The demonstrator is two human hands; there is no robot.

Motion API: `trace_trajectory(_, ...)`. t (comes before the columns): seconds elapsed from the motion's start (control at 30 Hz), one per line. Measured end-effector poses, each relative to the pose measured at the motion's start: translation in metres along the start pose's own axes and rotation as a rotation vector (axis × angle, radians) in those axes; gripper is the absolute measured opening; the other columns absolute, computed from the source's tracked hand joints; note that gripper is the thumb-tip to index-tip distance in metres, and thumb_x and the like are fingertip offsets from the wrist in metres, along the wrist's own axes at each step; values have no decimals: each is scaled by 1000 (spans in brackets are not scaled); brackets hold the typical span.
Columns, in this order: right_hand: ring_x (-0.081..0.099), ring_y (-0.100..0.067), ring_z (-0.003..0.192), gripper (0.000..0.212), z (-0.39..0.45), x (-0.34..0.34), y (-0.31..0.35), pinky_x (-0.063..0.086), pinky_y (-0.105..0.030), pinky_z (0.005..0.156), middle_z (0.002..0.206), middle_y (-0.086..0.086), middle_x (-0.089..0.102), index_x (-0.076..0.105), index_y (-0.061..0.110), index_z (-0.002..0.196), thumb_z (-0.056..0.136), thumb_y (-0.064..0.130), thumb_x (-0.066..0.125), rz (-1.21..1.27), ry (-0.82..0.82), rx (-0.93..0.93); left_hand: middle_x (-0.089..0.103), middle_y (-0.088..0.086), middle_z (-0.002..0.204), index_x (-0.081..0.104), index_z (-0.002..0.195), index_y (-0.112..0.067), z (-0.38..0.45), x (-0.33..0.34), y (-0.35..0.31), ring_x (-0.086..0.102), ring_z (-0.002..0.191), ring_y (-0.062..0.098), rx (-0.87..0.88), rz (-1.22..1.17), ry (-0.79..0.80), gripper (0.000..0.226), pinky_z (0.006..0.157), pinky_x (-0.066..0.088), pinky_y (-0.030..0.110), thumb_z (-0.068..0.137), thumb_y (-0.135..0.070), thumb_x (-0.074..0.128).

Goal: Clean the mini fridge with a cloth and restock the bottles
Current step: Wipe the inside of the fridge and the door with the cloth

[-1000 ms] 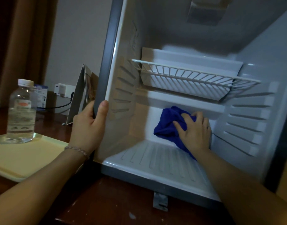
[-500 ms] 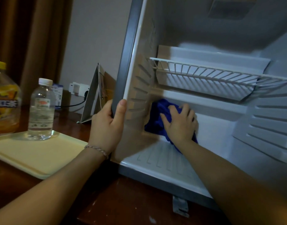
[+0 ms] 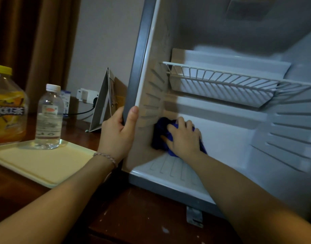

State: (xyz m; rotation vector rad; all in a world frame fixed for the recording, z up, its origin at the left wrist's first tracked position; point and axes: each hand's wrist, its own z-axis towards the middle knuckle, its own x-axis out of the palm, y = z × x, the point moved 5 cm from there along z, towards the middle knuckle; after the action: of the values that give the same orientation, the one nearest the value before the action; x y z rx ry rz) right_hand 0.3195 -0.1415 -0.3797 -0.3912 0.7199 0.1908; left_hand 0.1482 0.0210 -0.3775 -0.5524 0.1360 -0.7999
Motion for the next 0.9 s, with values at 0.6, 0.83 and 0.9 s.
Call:
trace_trajectory(0.6, 46, -29, 110, 44, -44, -7, -75, 47, -44, 88, 119, -3, 44, 57, 32, 123, 94, 64, 46, 125, 32, 42, 61, -11, 77, 51, 79, -34, 3, -1, 4, 59, 69, -15, -26, 18, 43, 22, 54, 42, 3, 94, -49, 44)
trace_trajectory(0.83, 43, -28, 115, 42, -71, -13, -124, 44, -47, 92, 125, -4, 39, 49, 33, 127, 96, 61, 44, -33, 128, 168, 58, -16, 81, 54, 87, -23, 2, 1, 5, 56, 70, -21, -53, -1, 55, 25, 53, 40, 1, 96, -45, 45)
trace_trajectory(0.9, 42, -29, 117, 40, -78, -17, -133, 44, -45, 89, 128, -5, 38, 49, 31, 127, 98, 57, 43, -121, 144, 181, 57, -16, 80, 54, 88, -22, 1, 1, 5, 56, 69, -21, -53, 3, 55, 26, 53, 40, 1, 97, -44, 45)
